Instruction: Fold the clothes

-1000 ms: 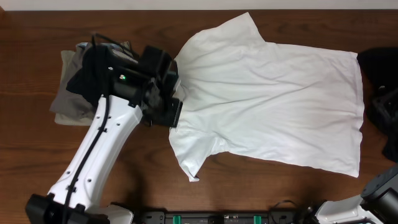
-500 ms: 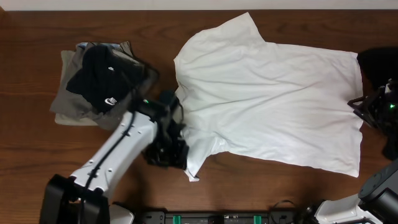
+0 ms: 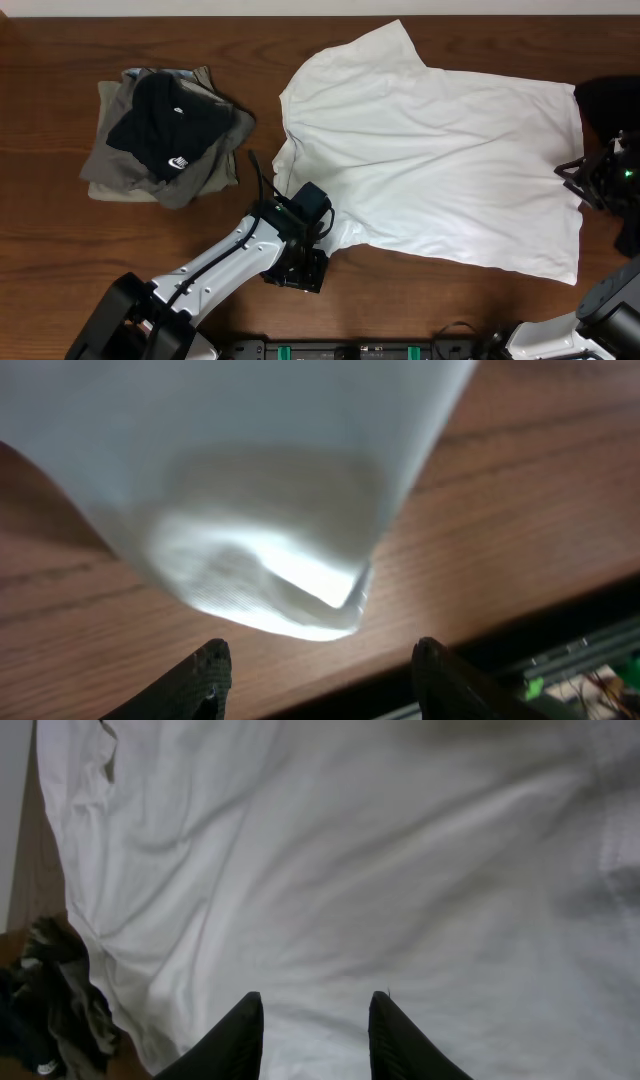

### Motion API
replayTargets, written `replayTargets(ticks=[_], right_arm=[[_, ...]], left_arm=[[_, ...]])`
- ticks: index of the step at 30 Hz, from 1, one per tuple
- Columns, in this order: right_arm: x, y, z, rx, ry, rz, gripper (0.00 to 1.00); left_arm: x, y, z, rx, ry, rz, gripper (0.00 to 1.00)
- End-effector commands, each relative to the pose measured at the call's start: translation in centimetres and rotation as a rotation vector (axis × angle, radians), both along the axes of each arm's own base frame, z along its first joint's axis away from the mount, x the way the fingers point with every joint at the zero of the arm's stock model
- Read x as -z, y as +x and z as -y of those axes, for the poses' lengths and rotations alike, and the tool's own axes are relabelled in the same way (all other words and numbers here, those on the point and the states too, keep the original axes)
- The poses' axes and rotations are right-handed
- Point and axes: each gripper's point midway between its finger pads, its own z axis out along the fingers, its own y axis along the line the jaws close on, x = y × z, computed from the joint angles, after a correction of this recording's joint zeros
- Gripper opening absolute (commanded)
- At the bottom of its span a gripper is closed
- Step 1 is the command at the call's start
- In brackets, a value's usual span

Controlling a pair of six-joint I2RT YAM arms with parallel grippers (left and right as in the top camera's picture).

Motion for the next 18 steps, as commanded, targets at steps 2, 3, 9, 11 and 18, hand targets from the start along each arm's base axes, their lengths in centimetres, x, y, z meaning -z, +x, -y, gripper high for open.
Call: replayTargets(ticks=[2, 3, 9, 11, 18], right_arm=[[-0.8, 0.3, -0.3, -0.024, -0.003, 0.028, 0.33], [-0.8, 0.2, -0.4, -0.024, -0.002, 0.026, 0.33], [-0.7, -0.1, -0.7, -0.036, 0.005, 0.017, 0.32], [-0.7, -0.2, -0.7, -0.036, 0.008, 0.014, 0.32], [-0.7, -0.6, -1.0, -0.059, 0.012, 0.006, 0.31]], left_arm=[[0.9, 0.5, -1.2, -0.025, 0.085, 0.022, 0.6], [1.1, 0.4, -1.3, -0.022, 0.094, 0.016, 0.6], [2.1, 0.4, -1.3, 0.024, 0.1, 0.002, 0.55], [2.3, 0.4, -1.3, 0.027, 0.102, -0.001, 0.52], [1.9, 0.5, -1.5, 0.029, 0.117, -0.001, 0.06]])
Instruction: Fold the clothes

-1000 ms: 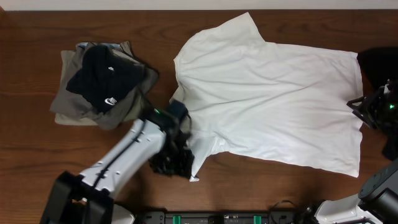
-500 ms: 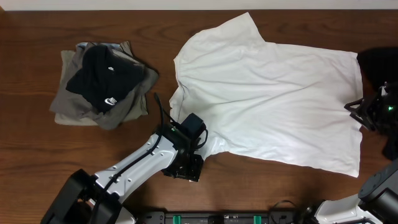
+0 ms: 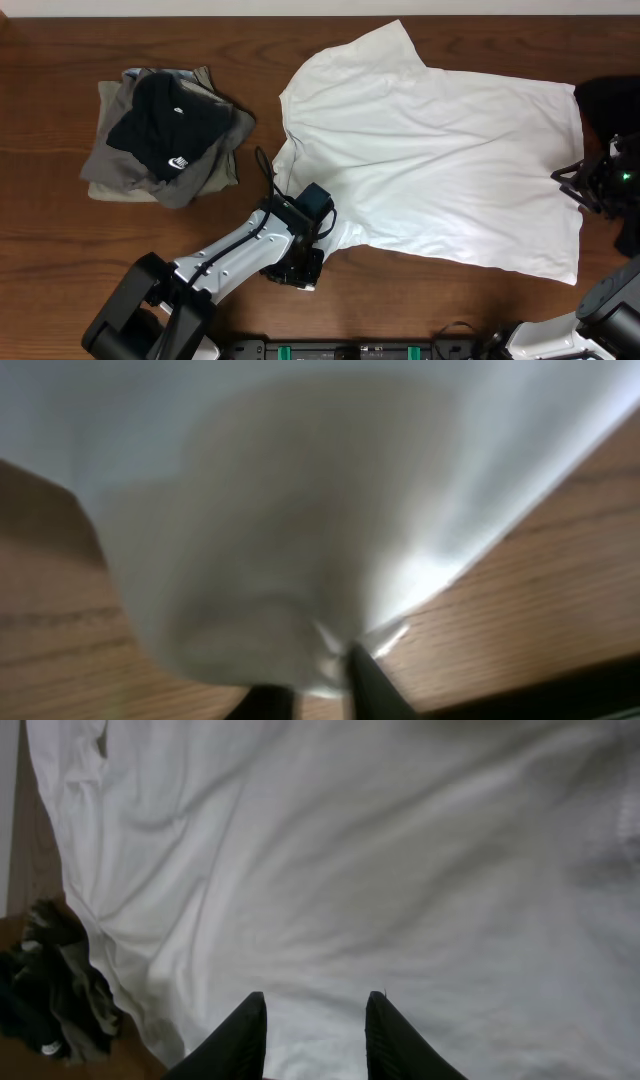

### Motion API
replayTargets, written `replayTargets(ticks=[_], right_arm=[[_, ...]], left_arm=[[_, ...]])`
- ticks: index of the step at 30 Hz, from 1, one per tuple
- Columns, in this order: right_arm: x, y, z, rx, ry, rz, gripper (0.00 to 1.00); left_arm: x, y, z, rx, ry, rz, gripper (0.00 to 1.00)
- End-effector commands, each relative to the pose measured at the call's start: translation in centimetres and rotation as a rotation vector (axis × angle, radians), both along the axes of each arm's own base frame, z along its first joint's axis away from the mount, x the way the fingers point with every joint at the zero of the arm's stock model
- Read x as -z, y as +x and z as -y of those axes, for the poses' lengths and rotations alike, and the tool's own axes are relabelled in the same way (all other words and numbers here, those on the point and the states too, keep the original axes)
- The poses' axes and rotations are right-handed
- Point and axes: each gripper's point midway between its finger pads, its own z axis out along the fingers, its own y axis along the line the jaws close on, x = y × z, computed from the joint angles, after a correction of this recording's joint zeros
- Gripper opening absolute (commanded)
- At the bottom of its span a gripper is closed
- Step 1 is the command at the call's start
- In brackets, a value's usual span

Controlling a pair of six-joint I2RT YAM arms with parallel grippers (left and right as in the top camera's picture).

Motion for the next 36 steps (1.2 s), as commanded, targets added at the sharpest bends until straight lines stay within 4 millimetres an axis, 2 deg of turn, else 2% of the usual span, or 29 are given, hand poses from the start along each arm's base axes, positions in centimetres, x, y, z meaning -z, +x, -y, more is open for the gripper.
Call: replayTargets(ticks=[1, 3, 8, 10, 13, 17, 19, 23, 28, 32, 36], right_arm=[[-0.8, 0.3, -0.3, -0.035, -0.01, 0.036, 0.31], [-0.7, 0.1, -0.4, -0.037, -0.01, 0.029, 0.31], [0.3, -1.3, 0.3, -0.029, -0.067, -0.072, 0.29], [0.5, -1.4, 0.0, -0.043, -0.079, -0.09, 0.29], [1.0, -1.5, -1.0, -0.07, -0.088, -0.115, 0.29], [3.3, -3.8, -1.2, -0.062, -0.182, -0.299, 0.3], [4.6, -5.2, -1.4, -0.072, -0.234, -0.383, 0.34], [6.5, -6.8, -2.5, -0.073, -0.21, -0.436, 0.35], [7.9, -9.0, -3.3, -0.064, -0.166, -0.493, 0.4], [8.7, -10.9, -2.8, -0.003, -0.135, -0.541, 0.46], [9.4, -13.0, -1.8, 0.091, -0.123, -0.607, 0.47]], left_arm=[[-0.5, 0.1, -0.3, 0.013, 0.022, -0.002, 0.06], [-1.5, 0.4, -0.2, 0.008, 0.019, 0.002, 0.06], [-5.7, 2.9, -0.1, -0.029, -0.002, 0.086, 0.06], [-7.3, 4.5, -0.6, -0.053, -0.003, 0.162, 0.06], [-8.6, 6.4, -2.0, -0.097, 0.014, 0.264, 0.06], [-9.3, 8.9, -3.9, -0.193, 0.039, 0.353, 0.06], [-9.5, 10.5, -4.0, -0.238, 0.012, 0.398, 0.06], [-10.3, 13.0, -3.2, -0.28, -0.072, 0.47, 0.06], [-10.6, 13.9, -2.9, -0.288, -0.092, 0.505, 0.06], [-10.6, 13.9, -2.9, -0.287, -0.091, 0.504, 0.06], [-10.6, 13.9, -2.9, -0.288, -0.092, 0.504, 0.06]])
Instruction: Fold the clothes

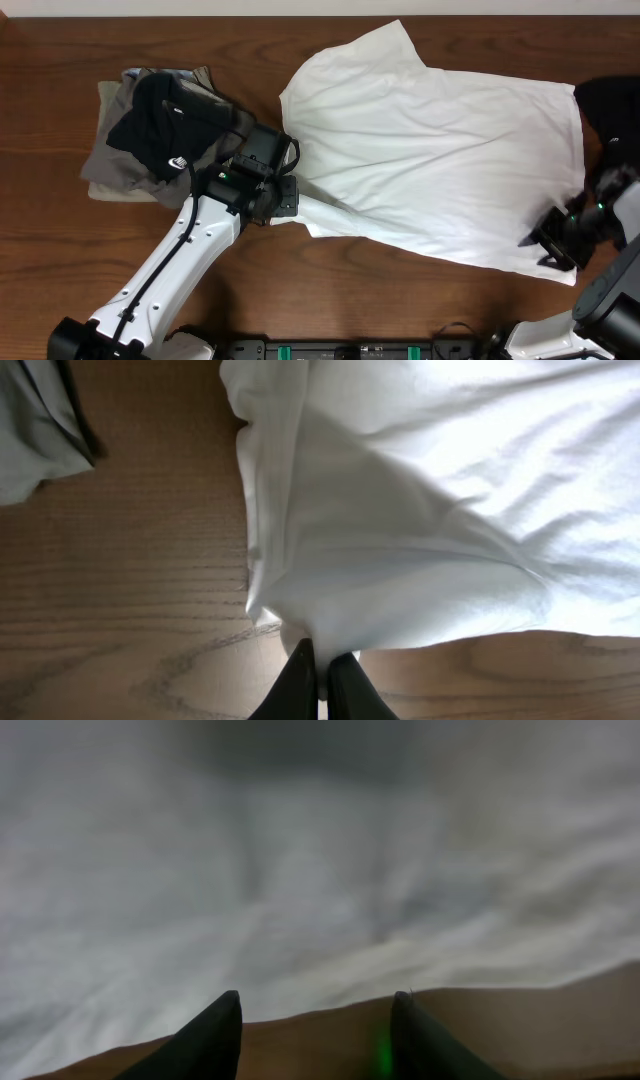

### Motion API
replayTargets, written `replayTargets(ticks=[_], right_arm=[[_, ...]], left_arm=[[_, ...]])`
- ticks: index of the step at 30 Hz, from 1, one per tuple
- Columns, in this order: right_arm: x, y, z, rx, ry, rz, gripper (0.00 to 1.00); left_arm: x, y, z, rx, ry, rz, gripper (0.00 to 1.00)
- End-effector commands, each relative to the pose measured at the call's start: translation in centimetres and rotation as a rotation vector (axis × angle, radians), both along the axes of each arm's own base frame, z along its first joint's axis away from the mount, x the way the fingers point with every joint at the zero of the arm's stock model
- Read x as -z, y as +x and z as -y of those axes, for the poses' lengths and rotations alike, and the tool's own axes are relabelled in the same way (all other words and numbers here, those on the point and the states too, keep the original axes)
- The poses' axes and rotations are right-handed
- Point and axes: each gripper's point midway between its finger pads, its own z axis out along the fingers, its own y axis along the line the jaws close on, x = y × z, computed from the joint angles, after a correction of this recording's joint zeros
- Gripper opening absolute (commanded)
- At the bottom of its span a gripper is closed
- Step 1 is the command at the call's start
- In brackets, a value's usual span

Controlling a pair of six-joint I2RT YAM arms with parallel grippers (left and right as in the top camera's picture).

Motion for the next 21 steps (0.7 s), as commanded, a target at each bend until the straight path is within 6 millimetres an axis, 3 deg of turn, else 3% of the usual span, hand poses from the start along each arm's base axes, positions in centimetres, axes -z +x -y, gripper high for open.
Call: replayTargets(ticks=[1, 9, 15, 18, 21], right_arm=[[0.4, -1.9, 1.4, 0.101, -0.044, -0.058, 0.48], [0.8, -4.9, 5.4, 0.301, -0.153, -0.134, 0.49], [2.6, -4.2, 7.0, 0.37, -0.247, -0.086, 0.49], [3.6, -4.4, 6.7, 0.392, -0.257, -0.081, 0.43], [3.8, -4.7, 6.5, 0.391, -0.257, -0.089, 0.22]], left_arm=[[-0.4, 0.3, -0.1, -0.015, -0.007, 0.009, 0.06], [-0.4, 0.3, -0.1, -0.015, -0.006, 0.009, 0.06], [-0.4, 0.3, -0.1, -0.015, -0.007, 0.009, 0.06], [-0.4, 0.3, -0.1, -0.015, -0.007, 0.009, 0.06], [-0.3, 0.2, -0.1, -0.015, -0.005, 0.005, 0.06]])
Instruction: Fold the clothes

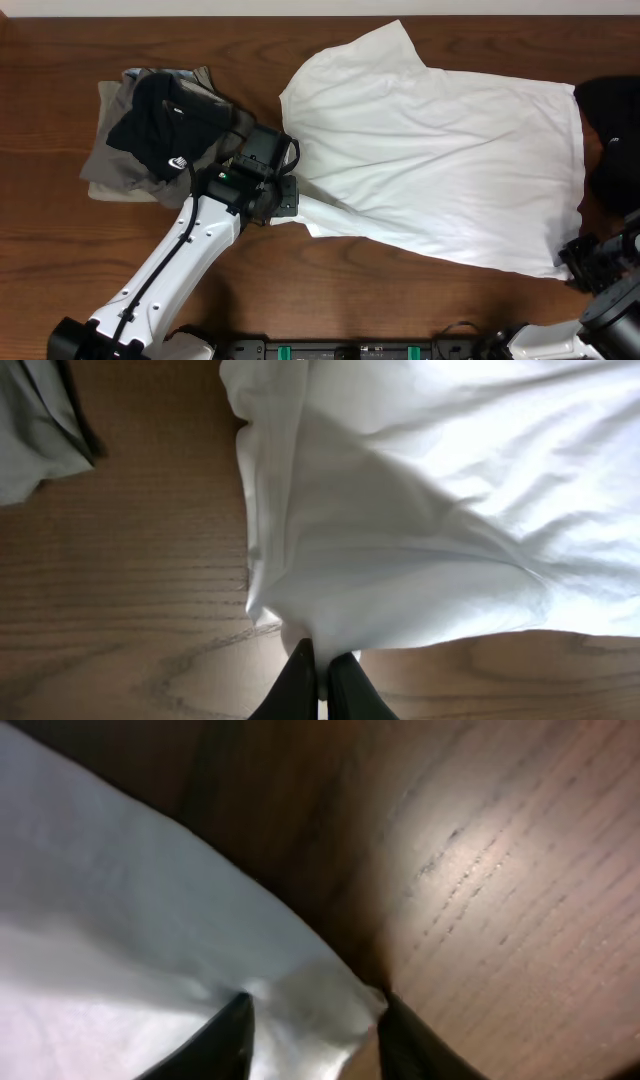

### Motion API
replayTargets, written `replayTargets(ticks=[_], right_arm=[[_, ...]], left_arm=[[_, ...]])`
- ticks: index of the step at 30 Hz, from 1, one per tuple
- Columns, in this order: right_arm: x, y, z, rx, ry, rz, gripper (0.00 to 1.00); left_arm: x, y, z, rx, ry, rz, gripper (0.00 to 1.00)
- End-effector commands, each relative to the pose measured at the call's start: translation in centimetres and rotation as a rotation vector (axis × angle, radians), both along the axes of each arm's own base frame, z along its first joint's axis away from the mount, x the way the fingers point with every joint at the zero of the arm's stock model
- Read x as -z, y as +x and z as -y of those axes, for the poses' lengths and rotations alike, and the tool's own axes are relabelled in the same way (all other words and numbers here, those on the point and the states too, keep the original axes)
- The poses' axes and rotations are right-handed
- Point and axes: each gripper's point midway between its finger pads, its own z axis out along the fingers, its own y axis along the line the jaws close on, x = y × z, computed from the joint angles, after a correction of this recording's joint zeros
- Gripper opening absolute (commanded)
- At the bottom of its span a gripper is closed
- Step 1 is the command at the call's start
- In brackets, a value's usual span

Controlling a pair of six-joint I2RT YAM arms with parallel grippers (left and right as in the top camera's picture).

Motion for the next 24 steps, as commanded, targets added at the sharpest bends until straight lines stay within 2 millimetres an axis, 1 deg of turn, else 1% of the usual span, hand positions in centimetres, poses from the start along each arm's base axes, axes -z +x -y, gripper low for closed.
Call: replayTargets(ticks=[1, 3, 6, 9, 12, 14, 16, 18, 20, 22, 24], right_arm=[[1.1, -2.0, -0.4, 0.025, -0.012, -0.094, 0.16], [0.8, -2.1, -0.1, 0.023, -0.023, -0.108, 0.08], [-0.4, -1.7, 0.4, 0.023, -0.025, -0.105, 0.05], [-2.3, -0.6, 0.9, 0.015, -0.025, -0.069, 0.04], [-5.0, 0.5, 1.9, -0.019, -0.053, -0.026, 0.03], [-7.2, 1.3, 2.7, -0.065, -0.086, 0.012, 0.03], [-9.9, 2.3, 3.7, -0.115, -0.138, 0.062, 0.04], [-12.1, 3.5, 4.2, -0.126, -0.172, 0.129, 0.04], [-13.5, 4.2, 4.4, -0.131, -0.193, 0.174, 0.04], [-13.9, 4.5, 4.2, -0.141, -0.202, 0.186, 0.04], [-13.9, 4.7, 3.8, -0.155, -0.196, 0.183, 0.04]], left_arm=[[-0.3, 0.2, -0.1, -0.015, -0.005, 0.006, 0.06], [-0.3, 0.2, -0.1, -0.015, -0.005, 0.005, 0.06], [-0.3, 0.0, -0.2, -0.015, -0.002, -0.001, 0.06], [-0.2, -0.2, -0.3, -0.015, 0.003, -0.011, 0.06], [0.0, -0.7, -0.5, -0.015, 0.013, -0.032, 0.06], [0.2, -1.4, -0.9, -0.011, 0.029, -0.062, 0.06], [0.5, -2.4, -1.3, -0.012, 0.047, -0.102, 0.06], [0.7, -3.1, -1.7, -0.011, 0.063, -0.134, 0.06], [0.8, -3.6, -1.9, -0.01, 0.071, -0.153, 0.07], [0.8, -3.7, -1.9, -0.004, 0.075, -0.157, 0.06], [0.8, -3.8, -2.0, 0.004, 0.077, -0.158, 0.07]])
